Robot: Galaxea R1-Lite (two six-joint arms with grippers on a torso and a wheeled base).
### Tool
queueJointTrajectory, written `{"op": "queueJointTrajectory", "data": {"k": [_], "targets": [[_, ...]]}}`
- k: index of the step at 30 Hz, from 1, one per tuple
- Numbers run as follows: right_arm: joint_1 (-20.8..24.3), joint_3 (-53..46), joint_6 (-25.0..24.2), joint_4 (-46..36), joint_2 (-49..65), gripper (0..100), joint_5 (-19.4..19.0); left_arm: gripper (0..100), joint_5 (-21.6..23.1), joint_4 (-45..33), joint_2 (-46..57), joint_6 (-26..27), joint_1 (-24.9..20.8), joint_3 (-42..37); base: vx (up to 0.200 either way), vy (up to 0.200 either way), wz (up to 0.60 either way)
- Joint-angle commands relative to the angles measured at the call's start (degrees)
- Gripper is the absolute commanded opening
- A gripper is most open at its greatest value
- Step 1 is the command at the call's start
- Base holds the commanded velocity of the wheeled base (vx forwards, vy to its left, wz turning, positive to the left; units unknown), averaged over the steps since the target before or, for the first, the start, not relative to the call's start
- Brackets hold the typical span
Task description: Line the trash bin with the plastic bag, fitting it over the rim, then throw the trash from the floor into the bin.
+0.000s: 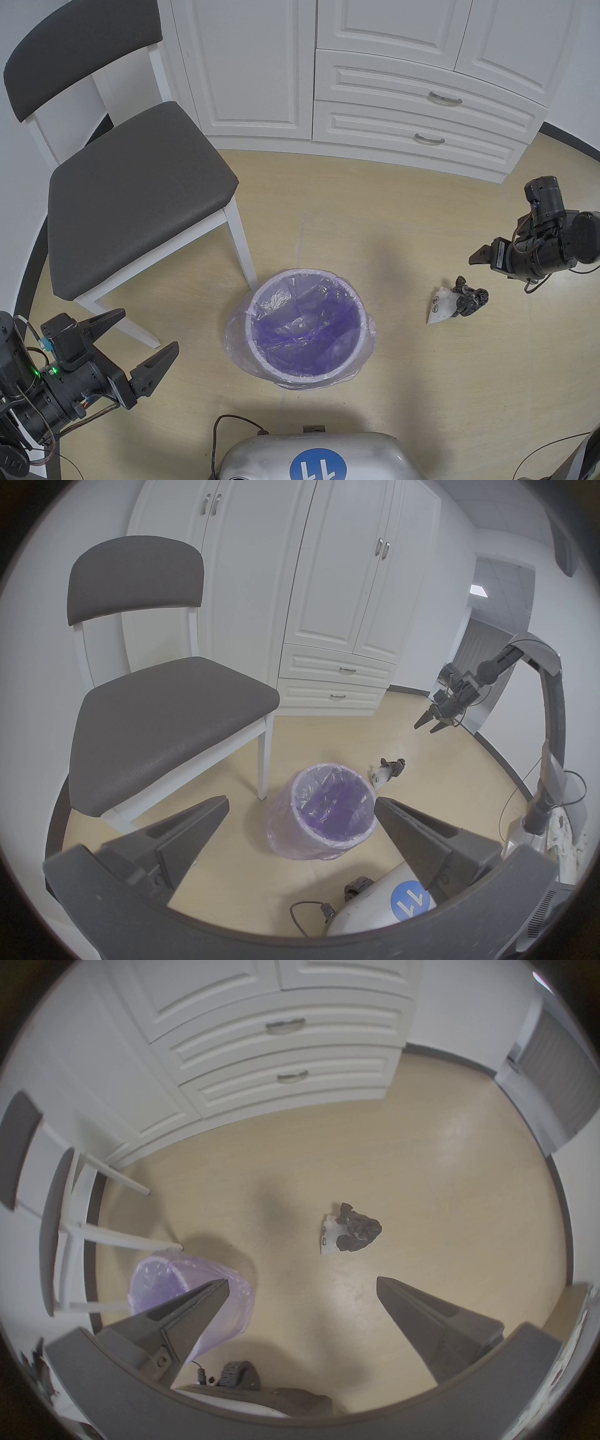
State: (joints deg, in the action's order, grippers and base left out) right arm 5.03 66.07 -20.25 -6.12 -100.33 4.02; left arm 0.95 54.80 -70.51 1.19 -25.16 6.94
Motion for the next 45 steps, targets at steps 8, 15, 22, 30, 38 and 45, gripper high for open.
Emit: {"op": "queueJointTrajectory", "data": {"k": [8, 15, 22, 30, 38, 45], "targets": [[-11.89, 1.6, 0.65, 6.56, -13.49, 100, -11.05, 100, -1.21, -0.22, 0.2, 0.21, -0.85, 0.8, 0.0, 0.0, 0.0], [-12.24, -1.82, 0.56, 20.09, -20.17, 100, -11.05, 100, -2.8, -0.22, -0.24, 0.48, -1.03, 0.53, 0.0, 0.0, 0.0], [-13.12, -0.77, 0.56, 21.85, -25.44, 100, -11.05, 100, -2.88, -0.22, -0.33, 0.56, -1.03, 0.36, 0.0, 0.0, 0.0], [-14.61, 0.37, -0.41, 28.88, -29.66, 100, -11.14, 100, -2.8, -0.22, -0.24, 0.56, -1.03, 0.18, 0.0, 0.0, 0.0], [-14.97, -0.07, -2.43, 36.18, -32.56, 100, -10.61, 100, -2.88, -0.22, -0.07, 0.56, -1.12, 0.18, 0.0, 0.0, 0.0], [-16.55, 2.22, -3.13, 36.35, -35.37, 100, -10.61, 100, -2.8, -0.13, 0.37, 0.65, -1.21, -0.34, 0.0, 0.0, 0.0]]}}
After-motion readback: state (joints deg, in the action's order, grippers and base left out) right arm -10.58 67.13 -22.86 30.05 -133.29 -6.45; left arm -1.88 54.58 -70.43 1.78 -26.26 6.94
